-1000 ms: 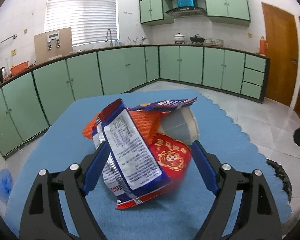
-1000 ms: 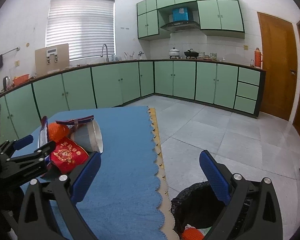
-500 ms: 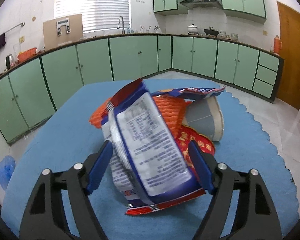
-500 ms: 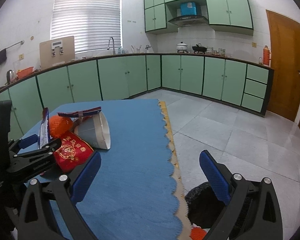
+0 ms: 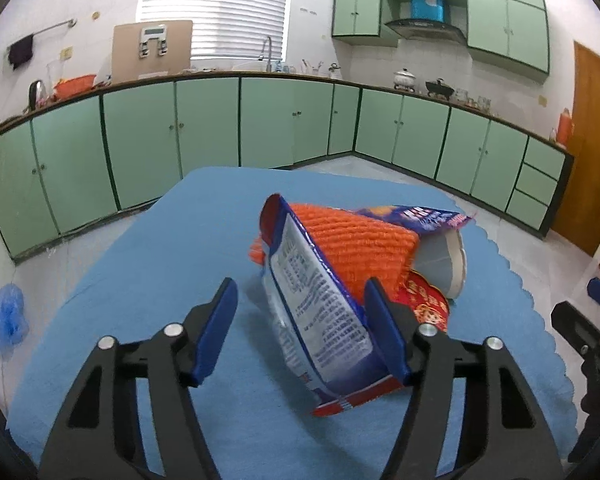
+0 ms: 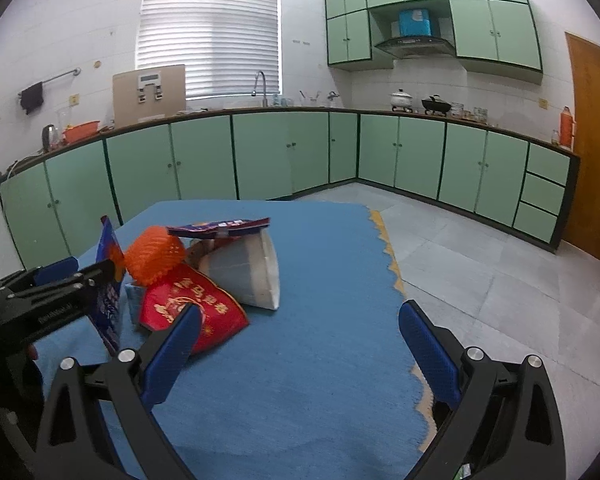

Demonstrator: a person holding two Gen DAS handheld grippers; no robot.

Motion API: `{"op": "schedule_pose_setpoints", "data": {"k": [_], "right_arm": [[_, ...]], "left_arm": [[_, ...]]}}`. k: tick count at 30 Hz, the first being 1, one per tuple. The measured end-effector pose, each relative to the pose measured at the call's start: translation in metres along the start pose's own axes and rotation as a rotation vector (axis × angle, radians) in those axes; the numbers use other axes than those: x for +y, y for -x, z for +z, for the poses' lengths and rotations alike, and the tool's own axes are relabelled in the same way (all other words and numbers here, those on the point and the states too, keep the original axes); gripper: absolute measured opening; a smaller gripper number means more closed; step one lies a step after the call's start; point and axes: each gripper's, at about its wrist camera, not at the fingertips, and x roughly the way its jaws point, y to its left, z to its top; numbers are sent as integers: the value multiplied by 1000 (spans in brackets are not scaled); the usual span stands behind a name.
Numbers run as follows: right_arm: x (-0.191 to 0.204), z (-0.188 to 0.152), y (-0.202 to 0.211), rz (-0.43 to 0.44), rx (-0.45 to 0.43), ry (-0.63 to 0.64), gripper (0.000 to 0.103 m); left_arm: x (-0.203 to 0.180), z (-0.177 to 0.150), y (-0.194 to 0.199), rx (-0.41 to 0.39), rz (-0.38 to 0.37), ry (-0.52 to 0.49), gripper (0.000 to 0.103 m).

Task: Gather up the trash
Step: 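Return to the table and grasp the white-and-blue snack bag with the left tool, then grasp the second orange foam net with the right tool while the left tool holds the snack bag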

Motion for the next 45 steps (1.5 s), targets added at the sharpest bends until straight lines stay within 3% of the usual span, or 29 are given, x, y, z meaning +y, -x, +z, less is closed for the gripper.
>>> {"op": "schedule_pose_setpoints", "data": {"k": [7,10,12,14,17,29,45], "right_arm": [[8,1,-2,15,4,11,97],[15,2,-3,29,4,24,97],[20,3,-4,38,5,29,96],[23,4,-6,50,5,32,94],[30,9,-8,71,-2,37,92],[69,28,-35,169,-18,19,89],[105,30,-91,221,62,37,78]], "left_arm": [[29,-4,-1,43,-30,68,38],[31,-10,-9,65,-31,66,37],[31,-13,-16,82,-40,62,30],[30,-15,-21,95,-54,62,14],[34,-16,-23,89,-49,64,6],[49,-3,5,3,29,11,2],[82,3,-4,24,119,16,2]]}}
